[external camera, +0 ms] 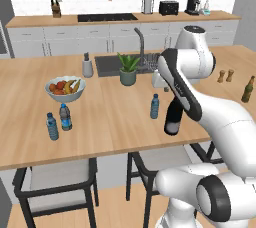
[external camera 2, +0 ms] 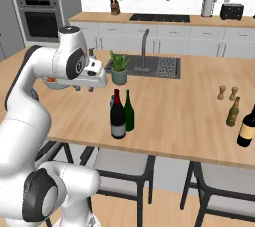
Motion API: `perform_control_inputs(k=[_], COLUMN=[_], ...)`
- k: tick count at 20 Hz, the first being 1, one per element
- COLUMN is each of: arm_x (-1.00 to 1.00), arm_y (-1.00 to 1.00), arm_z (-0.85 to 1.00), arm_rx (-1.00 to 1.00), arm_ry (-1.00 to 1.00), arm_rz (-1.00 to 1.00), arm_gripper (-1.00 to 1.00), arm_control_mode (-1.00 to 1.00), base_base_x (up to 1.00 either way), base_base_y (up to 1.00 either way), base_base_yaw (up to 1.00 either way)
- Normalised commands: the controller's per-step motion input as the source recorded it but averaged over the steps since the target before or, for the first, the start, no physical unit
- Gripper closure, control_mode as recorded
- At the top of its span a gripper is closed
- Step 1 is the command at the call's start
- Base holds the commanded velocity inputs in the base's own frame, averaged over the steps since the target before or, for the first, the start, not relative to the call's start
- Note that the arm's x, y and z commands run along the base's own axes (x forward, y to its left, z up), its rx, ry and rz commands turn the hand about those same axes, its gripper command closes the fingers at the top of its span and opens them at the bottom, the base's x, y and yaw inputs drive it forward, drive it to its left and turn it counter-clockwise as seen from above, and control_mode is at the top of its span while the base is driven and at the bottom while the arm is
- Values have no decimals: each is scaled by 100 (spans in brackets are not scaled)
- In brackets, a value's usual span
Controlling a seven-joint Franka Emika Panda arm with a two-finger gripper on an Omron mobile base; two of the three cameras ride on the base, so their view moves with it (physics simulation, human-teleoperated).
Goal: Move the plastic bottles in the middle to the plastics group, and the glass bottles in the middle to the glass group.
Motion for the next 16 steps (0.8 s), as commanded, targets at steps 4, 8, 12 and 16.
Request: perform_control_inputs(k=[4,8,12,16], arm_x=[-17,-27,-12,7], arm_y=[-7,-45,-50,-52], arm_z=[-2,-3,-1,-7], arm_rx=[2,13,8,21], arm_ry=[-4,-4,-6,5], arm_rz=[0,0,0,4], arm_gripper=[-100,-100,-100,-100], arm_control_mode=[-100,-100,-100,-100], base_base_x=[0,0,0,0], base_base_y=[0,0,0,0], base_base_yaw=[0,0,0,0])
